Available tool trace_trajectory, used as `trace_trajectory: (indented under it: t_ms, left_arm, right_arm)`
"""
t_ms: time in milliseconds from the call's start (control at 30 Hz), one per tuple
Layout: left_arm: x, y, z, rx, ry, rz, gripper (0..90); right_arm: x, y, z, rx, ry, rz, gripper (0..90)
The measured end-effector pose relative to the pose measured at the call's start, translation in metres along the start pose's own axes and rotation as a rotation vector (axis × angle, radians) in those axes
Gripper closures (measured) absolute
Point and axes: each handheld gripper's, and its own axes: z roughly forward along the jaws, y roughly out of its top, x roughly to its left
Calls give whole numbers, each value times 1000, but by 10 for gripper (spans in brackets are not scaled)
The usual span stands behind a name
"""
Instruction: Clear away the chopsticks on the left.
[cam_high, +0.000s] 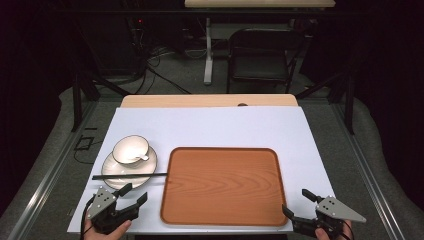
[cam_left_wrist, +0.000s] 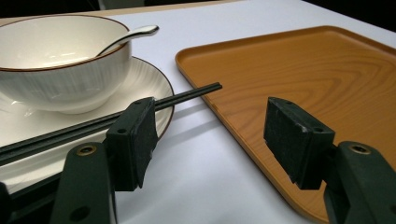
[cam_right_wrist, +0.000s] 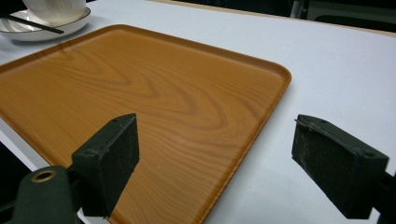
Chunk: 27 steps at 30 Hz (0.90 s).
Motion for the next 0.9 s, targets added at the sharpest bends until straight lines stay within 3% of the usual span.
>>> trace_trajectory:
  t_ms: [133,533,633,800,900]
  left_arm:
    - [2,0,-2,-11,28,-12,343]
    - [5,-1,-6,-37,54,-9,327]
    - [8,0,-7,-45,48,-35,329]
    - [13,6,-10,-43,103,-31,330]
    - [17,9,-12,-45,115,-33,328]
  right_arm:
    - [0,0,0,-5,3,9,145]
    - [3,1,1,2,-6,-4,145]
    - [2,1,1,5,-5,2,145]
    - [2,1,1,6,-7,3,145]
    - [2,1,1,5,-8,1,145]
